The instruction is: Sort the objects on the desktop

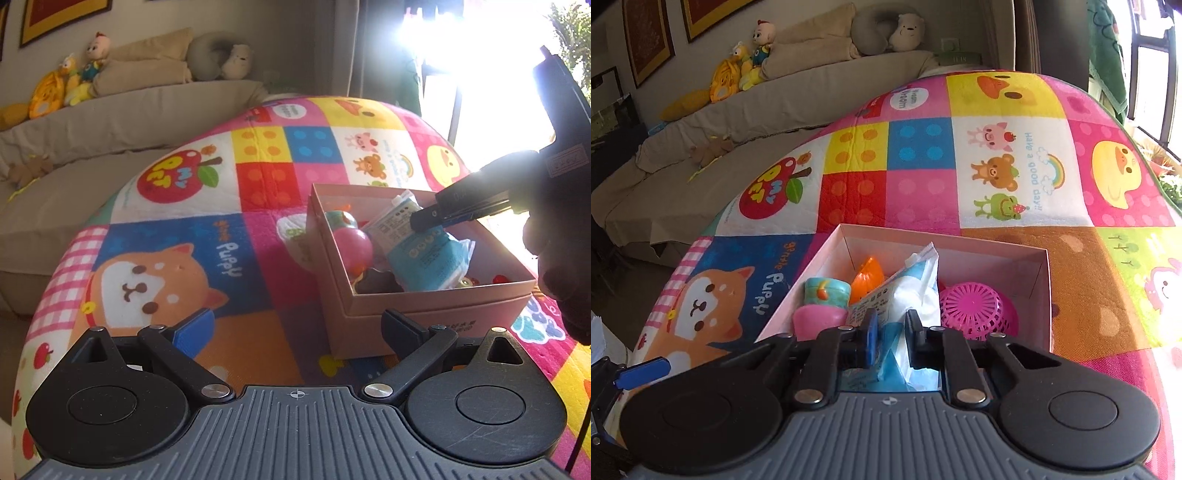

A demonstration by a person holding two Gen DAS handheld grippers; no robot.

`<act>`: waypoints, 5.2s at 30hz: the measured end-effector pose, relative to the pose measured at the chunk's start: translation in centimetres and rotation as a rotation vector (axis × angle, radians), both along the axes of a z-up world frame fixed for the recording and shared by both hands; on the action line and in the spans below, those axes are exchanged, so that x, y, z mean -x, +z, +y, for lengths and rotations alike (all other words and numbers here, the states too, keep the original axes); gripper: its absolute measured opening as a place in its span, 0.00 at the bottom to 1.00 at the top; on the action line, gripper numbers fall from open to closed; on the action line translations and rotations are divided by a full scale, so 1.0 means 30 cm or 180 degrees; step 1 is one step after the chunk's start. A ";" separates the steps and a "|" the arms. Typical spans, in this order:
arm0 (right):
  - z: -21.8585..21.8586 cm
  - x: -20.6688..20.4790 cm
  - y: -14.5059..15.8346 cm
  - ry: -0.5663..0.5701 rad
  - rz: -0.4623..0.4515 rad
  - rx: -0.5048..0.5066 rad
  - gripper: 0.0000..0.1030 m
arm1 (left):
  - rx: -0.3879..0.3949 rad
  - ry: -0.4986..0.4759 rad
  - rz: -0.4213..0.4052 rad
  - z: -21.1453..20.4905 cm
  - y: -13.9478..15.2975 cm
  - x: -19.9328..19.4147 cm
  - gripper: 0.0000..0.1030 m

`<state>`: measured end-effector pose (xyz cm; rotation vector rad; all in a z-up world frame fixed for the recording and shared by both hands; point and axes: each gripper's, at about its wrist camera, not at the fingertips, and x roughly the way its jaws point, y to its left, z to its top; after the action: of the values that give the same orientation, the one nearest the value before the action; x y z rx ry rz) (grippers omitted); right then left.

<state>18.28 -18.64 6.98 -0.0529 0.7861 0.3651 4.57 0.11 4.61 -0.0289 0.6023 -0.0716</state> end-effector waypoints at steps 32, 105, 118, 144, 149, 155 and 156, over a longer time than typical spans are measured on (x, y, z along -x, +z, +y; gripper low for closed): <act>-0.300 -0.001 -0.039 -0.0557 0.0585 -0.1091 1.00 | 0.0042 -0.0317 0.0142 -0.091 -0.065 -0.014 0.99; -0.108 0.374 -0.236 0.0005 -0.0344 0.0541 1.00 | -0.0136 0.0590 0.0411 -0.063 -0.144 0.099 1.00; -0.210 0.255 -0.258 -0.0035 -0.0147 0.0160 1.00 | -0.0198 0.0737 0.0408 -0.112 -0.164 0.002 1.00; -0.152 0.387 -0.266 -0.0306 -0.0332 0.0176 1.00 | -0.0204 0.0420 0.0301 -0.149 -0.171 0.081 1.00; -0.153 0.388 -0.265 -0.0307 -0.0331 0.0173 1.00 | -0.0192 0.0417 0.0304 -0.144 -0.172 0.080 1.00; -0.153 0.388 -0.264 -0.0306 -0.0332 0.0175 1.00 | -0.0197 0.0417 0.0304 -0.145 -0.172 0.080 1.00; -0.153 0.388 -0.264 -0.0306 -0.0331 0.0175 1.00 | -0.0196 0.0417 0.0304 -0.145 -0.172 0.080 1.00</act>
<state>6.66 -23.22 -0.96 -0.0845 0.6931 0.2475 2.17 -4.26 -0.55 -0.0122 0.6964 0.0758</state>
